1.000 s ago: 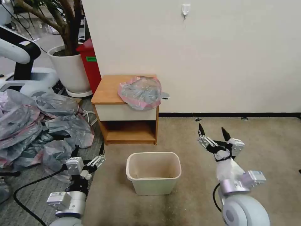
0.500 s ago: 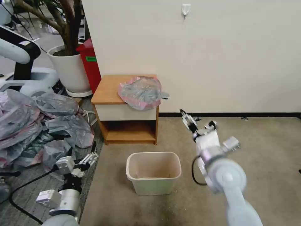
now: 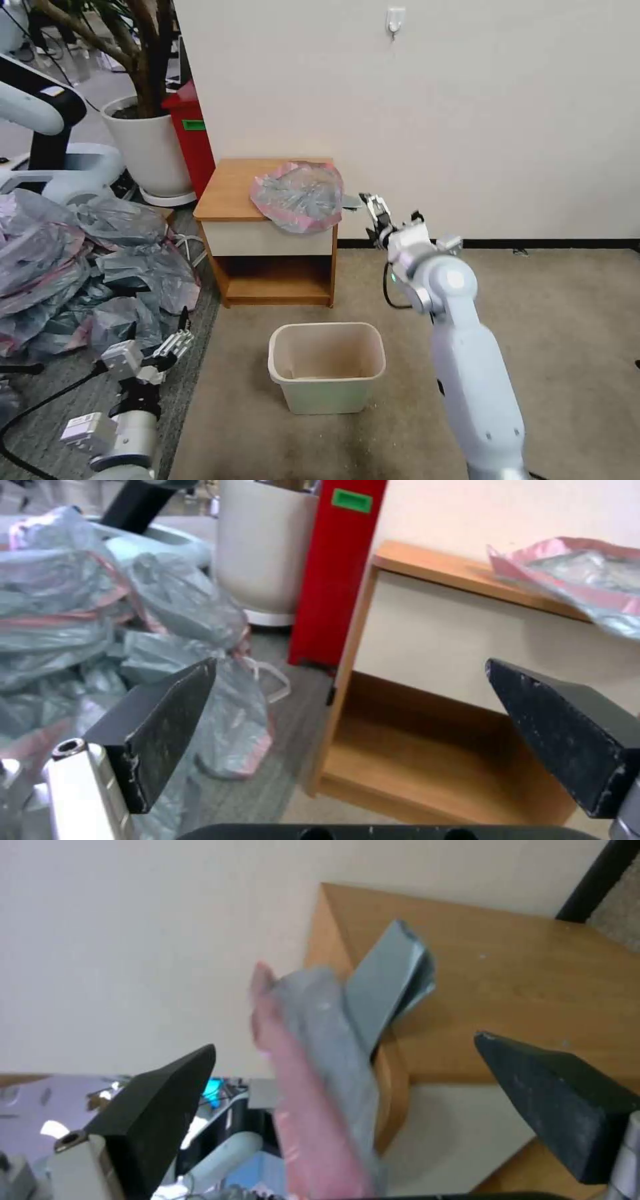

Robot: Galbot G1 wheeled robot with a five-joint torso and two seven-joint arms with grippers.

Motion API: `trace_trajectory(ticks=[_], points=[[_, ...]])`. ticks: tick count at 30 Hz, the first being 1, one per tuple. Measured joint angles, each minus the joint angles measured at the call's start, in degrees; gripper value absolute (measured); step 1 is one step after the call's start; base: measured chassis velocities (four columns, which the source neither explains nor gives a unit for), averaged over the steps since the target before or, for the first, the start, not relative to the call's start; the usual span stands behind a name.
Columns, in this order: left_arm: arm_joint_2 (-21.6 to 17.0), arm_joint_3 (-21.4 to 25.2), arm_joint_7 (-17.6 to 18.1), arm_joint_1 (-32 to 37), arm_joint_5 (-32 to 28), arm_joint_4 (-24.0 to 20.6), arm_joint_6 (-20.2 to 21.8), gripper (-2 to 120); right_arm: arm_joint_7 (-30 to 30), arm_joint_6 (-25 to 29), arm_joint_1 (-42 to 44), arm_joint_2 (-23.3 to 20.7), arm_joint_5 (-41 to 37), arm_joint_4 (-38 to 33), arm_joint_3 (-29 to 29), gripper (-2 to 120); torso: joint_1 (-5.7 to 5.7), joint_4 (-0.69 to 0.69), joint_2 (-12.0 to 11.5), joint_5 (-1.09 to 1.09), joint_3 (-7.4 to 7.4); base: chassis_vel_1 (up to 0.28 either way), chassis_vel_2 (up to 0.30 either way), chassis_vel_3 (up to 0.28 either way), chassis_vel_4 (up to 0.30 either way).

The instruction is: Pick up the garbage bag from the table and place it over the trash can.

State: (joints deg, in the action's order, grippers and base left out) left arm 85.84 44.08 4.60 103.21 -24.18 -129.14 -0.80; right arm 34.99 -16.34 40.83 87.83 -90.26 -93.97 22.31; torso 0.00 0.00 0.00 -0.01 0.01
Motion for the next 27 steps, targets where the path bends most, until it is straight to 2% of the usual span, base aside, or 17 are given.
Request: trace_trajectory(ticks=[2, 4, 8, 27], points=[[0.1, 0.26, 0.24, 0.17, 0.16, -0.16, 0.0, 100, -0.06, 0.02, -1.43, 0.16, -0.01, 2.59, -0.1, 99, 0.0, 0.0, 0.0, 0.01, 0.0, 0.0, 0.0, 0.0, 0.0], [0.22, 1.18, 0.46, 0.38, 0.39, -0.41, -0.01, 100, -0.35, 0.12, -4.61, 0.46, 0.06, 8.06, -0.33, 99, 0.0, 0.0, 0.0, 0.01, 0.0, 0.0, 0.0, 0.0, 0.0], [0.52, 1.91, 0.5, 0.42, 0.54, -0.43, -0.01, 100, -1.43, 0.25, -7.28, 0.53, 0.27, 11.62, -0.41, 99, 0.0, 0.0, 0.0, 0.01, 0.0, 0.0, 0.0, 0.0, 0.0], [1.79, 3.16, 0.57, 0.8, 1.58, -0.1, -1.08, 100, -3.38, 0.43, -11.25, 3.61, 2.23, 18.44, -0.33, 99, 0.0, 0.0, 0.0, 0.0, -0.01, 0.0, 0.0, 0.0, 0.0]])
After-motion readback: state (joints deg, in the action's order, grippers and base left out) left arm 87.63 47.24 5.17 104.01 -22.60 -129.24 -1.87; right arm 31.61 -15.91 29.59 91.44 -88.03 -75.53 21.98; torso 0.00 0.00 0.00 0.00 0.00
